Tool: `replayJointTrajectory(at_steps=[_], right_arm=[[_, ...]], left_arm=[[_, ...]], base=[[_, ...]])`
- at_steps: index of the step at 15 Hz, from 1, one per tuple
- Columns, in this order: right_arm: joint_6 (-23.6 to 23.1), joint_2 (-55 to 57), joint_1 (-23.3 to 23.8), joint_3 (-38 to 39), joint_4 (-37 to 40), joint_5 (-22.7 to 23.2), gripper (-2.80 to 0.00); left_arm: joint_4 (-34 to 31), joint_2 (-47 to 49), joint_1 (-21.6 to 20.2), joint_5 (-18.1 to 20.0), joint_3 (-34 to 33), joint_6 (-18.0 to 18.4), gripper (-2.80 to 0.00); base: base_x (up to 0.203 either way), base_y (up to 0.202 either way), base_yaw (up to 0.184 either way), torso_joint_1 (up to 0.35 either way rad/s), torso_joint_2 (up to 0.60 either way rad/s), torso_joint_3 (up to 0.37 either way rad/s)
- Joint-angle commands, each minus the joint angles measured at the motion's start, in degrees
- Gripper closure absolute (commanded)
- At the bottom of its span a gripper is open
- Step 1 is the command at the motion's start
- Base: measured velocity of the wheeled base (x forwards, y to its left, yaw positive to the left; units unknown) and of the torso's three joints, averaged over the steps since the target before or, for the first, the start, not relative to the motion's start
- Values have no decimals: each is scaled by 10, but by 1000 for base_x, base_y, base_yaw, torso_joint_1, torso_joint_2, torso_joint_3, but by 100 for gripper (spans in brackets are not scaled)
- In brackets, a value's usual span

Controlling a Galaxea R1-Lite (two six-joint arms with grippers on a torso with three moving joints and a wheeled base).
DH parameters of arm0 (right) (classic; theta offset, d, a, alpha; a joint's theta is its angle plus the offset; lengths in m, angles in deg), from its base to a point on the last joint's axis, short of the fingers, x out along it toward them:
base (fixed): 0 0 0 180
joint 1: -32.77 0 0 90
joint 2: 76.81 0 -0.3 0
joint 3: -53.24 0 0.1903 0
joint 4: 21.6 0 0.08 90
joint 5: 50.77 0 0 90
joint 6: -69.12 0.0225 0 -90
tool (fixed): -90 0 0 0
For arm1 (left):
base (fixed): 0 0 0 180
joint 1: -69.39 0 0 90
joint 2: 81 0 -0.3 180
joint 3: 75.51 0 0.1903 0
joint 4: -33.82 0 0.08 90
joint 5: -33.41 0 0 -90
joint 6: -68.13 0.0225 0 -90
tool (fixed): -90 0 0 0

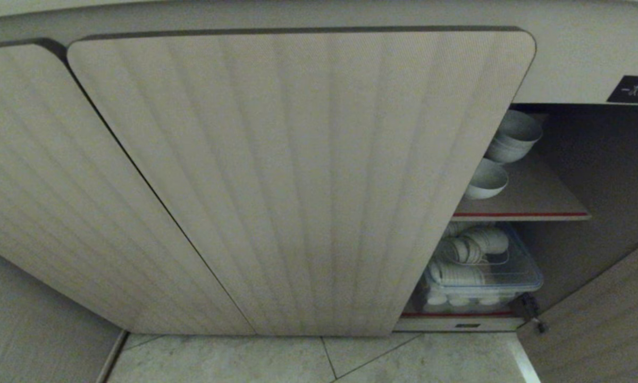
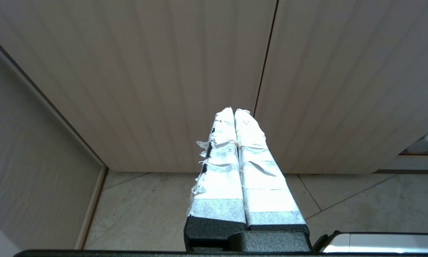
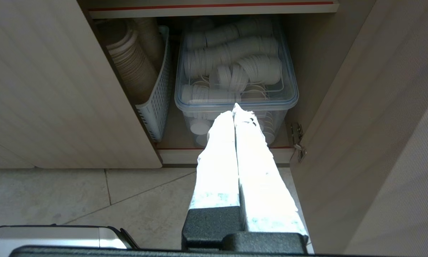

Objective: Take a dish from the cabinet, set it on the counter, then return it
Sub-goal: Close the cabinet door

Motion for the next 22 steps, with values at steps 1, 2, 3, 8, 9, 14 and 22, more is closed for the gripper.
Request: replayJointTrajectory(at_steps=[1, 2, 3, 8, 9, 14, 22], right_arm=[[0, 1, 0, 0, 0, 0, 0], [0, 1, 0, 0, 0, 0, 0], [0, 1, 0, 0, 0, 0, 0], [0, 1, 0, 0, 0, 0, 0], [0, 1, 0, 0, 0, 0, 0], [0, 1, 0, 0, 0, 0, 0], [0, 1, 0, 0, 0, 0, 0]], left_arm=[[0, 0, 0, 0, 0, -1, 0], [0, 0, 0, 0, 0, -1, 0], [0, 0, 0, 0, 0, -1, 0], [0, 0, 0, 0, 0, -1, 0], [0, 0, 0, 0, 0, -2, 0], [0, 0, 0, 0, 0, -3, 0], [1, 0, 0, 0, 0, -2, 0]], base=[[0, 0, 0, 0, 0, 0], [0, 0, 0, 0, 0, 0], [0, 0, 0, 0, 0, 0], [0, 0, 0, 0, 0, 0], [0, 0, 0, 0, 0, 0], [0, 0, 0, 0, 0, 0], [0, 0, 0, 0, 0, 0]])
